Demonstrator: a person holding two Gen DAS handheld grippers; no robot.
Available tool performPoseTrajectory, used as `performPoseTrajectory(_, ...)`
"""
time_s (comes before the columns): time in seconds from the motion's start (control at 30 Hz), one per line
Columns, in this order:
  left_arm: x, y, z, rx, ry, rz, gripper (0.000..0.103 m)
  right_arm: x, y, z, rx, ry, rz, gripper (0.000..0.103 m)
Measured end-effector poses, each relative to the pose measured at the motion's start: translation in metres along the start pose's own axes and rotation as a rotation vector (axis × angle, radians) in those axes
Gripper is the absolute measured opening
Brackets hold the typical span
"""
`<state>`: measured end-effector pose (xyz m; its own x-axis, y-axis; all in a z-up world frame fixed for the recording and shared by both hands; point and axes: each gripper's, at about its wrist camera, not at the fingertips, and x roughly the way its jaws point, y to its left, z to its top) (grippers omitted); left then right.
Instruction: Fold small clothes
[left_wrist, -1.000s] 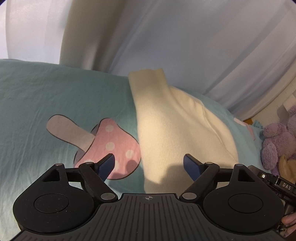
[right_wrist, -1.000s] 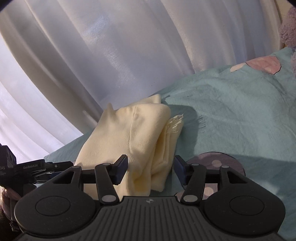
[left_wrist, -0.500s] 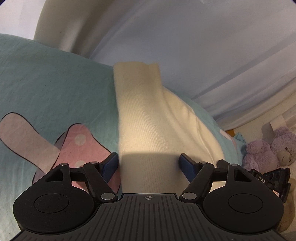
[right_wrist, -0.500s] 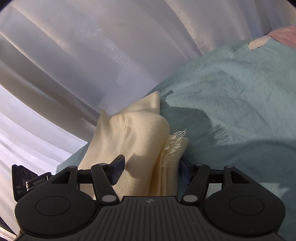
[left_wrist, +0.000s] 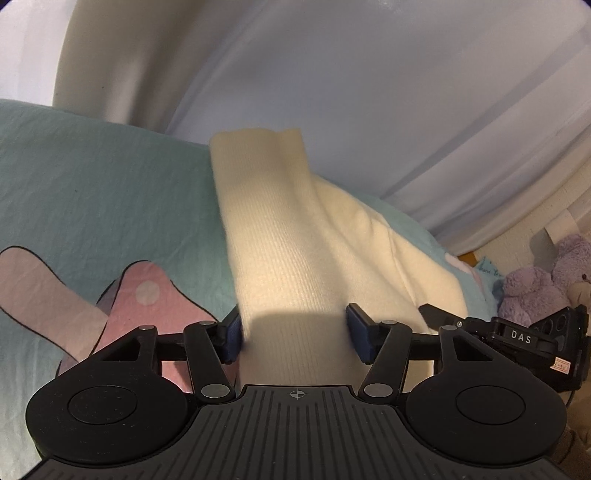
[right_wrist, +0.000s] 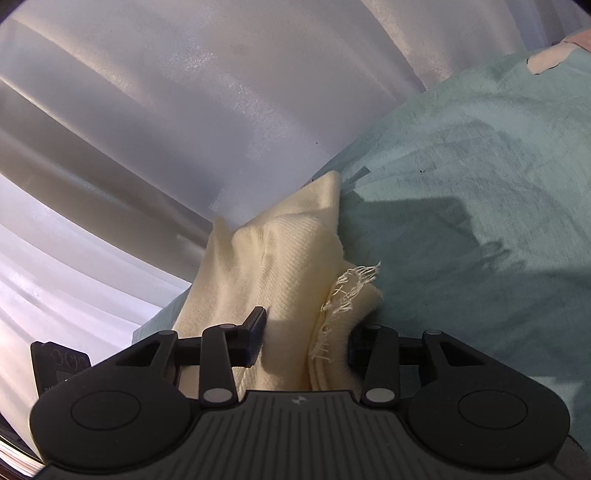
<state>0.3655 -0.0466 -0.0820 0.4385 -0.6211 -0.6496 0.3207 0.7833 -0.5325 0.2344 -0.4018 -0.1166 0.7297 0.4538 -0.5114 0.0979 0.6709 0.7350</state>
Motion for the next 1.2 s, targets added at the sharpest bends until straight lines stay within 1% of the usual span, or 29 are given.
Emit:
performPoseTrajectory(0.03,-0.002,0.0,0.001,-0.008,-0.005,-0.003,0.052,0.0,0.001,-0.001,0.005,-0.005,-0.007,0.033)
performPoseTrajectory(0.07,-0.004,0.0,0.001,-0.016,-0.007,-0.004,0.047,0.0,0.004,-0.001,0.004,-0.009,-0.014,0.031)
performPoseTrajectory(0.1,-0.007,-0.001,0.002,-0.025,-0.012,-0.004,0.045,-0.002,0.008,-0.002,-0.008,-0.014,-0.023,0.03)
performPoseTrajectory(0.23,-0.022,-0.003,0.004,-0.05,-0.031,-0.016,0.041,-0.01,0.031,-0.003,-0.06,-0.037,-0.042,0.027)
performPoseTrajectory(0.37,-0.049,-0.006,0.002,-0.062,-0.058,-0.044,0.039,-0.018,0.058,-0.003,-0.097,-0.042,0.004,0.026)
performPoseTrajectory(0.47,-0.081,-0.005,0.0,-0.053,-0.087,-0.004,0.039,-0.014,0.083,-0.01,-0.139,-0.013,0.039,0.026)
performPoseTrajectory(0.57,-0.113,0.008,-0.003,-0.08,-0.1,0.043,0.04,-0.003,0.104,-0.019,-0.143,0.032,0.091,0.026)
performPoseTrajectory(0.67,-0.137,0.023,-0.013,-0.071,-0.1,0.116,0.04,0.013,0.123,-0.033,-0.187,0.072,0.125,0.026)
performPoseTrajectory(0.73,-0.146,0.035,-0.022,-0.075,-0.089,0.168,0.042,0.026,0.132,-0.044,-0.208,0.11,0.15,0.026)
performPoseTrajectory(0.77,-0.148,0.041,-0.028,-0.066,-0.079,0.209,0.043,0.032,0.136,-0.051,-0.22,0.132,0.154,0.027)
performPoseTrajectory(0.8,-0.148,0.046,-0.033,-0.051,-0.064,0.264,0.046,0.038,0.138,-0.056,-0.23,0.152,0.15,0.028)
performPoseTrajectory(0.83,-0.149,0.051,-0.039,-0.042,-0.057,0.304,0.047,0.045,0.139,-0.063,-0.244,0.188,0.138,0.035)
performPoseTrajectory(0.87,-0.151,0.055,-0.043,-0.042,-0.058,0.309,0.048,0.05,0.139,-0.067,-0.248,0.201,0.124,0.047)
performPoseTrajectory(0.93,-0.16,0.062,-0.048,-0.064,-0.079,0.278,0.05,0.054,0.135,-0.064,-0.22,0.214,0.134,0.057)
performPoseTrajectory(0.97,-0.163,0.063,-0.048,-0.068,-0.094,0.264,0.05,0.054,0.131,-0.06,-0.179,0.213,0.141,0.06)
performPoseTrajectory(1.03,-0.169,0.063,-0.048,-0.067,-0.12,0.259,0.053,0.056,0.124,-0.052,-0.1,0.199,0.148,0.062)
performPoseTrajectory(1.1,-0.168,0.064,-0.048,-0.071,-0.122,0.249,0.058,0.059,0.115,-0.049,-0.042,0.179,0.147,0.063)
performPoseTrajectory(1.17,-0.162,0.065,-0.047,-0.075,-0.115,0.252,0.058,0.069,0.113,-0.047,-0.004,0.176,0.128,0.063)
performPoseTrajectory(1.2,-0.158,0.064,-0.047,-0.072,-0.11,0.266,0.058,0.073,0.112,-0.046,-0.007,0.175,0.113,0.063)
